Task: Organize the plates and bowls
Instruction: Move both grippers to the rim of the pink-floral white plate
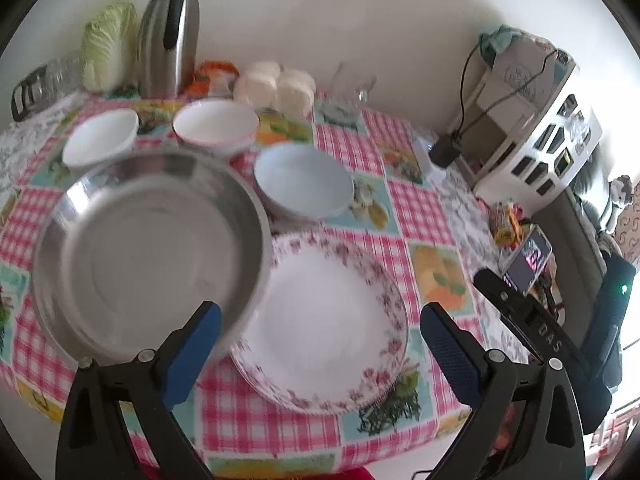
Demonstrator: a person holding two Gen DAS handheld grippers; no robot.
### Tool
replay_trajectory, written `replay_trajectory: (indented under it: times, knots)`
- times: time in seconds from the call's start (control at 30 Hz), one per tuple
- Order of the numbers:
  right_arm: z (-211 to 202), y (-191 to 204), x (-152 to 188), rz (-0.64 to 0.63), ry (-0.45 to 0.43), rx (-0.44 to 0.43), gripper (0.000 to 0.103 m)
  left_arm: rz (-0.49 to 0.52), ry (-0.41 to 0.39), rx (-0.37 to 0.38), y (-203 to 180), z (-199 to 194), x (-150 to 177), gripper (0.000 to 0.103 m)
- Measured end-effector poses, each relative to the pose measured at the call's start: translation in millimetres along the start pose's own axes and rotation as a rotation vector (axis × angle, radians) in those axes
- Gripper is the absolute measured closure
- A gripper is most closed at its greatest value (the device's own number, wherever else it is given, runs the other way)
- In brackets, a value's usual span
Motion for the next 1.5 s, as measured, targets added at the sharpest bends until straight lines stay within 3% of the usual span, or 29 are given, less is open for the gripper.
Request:
replay_trajectory:
  times: [0.43,0.57,0.7,0.77,1.23,1.33,1.5]
  knots:
    - [34.7,-4.3,22.7,0.062,0.138,-0.032,0.003,-0.051,0.13,-0.004,-4.7,29.6,32.2,0.004]
    - [43.7,-0.1,28.1,0.05,0.163,-0.024,0.004,-0.088,0.143,-0.021,2.7,35.4,35.5,0.017]
    - [51.2,1.7,31.9,0.062,0.177,-0.047,0.007,-0.153,0.186,-0.028,14.3,44.9,41.0,0.018]
    - [55.7,2.4,34.1,0.063,0.187,-0.042,0.011,-0.172,0.19,-0.05,19.1,47.0,42.7,0.018]
    - [79.2,12.1,46.3,0.045,0.239,-0.072,0.013,-0.242,0.214,-0.129,47.1,65.8,50.6,0.018]
    - [82.1,13.3,48.5,0.039,0.248,-0.069,0.021,-0.237,0.211,-0.148,48.9,67.8,51.2,0.029]
    - [86.4,12.6,50.2,0.056,0.255,-0.094,0.036,-0.245,0.206,-0.156,54.0,74.1,52.0,0.035]
Point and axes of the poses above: each gripper's, at about its wrist camera, not at the fingertips, and z roughly the way its jaws point, y to its left, x to its underside, the point moved 4 cm from there along z, roughly the way its jaws point, and after that the axes turned 8 degrees about -x, right-handed, at the moved point
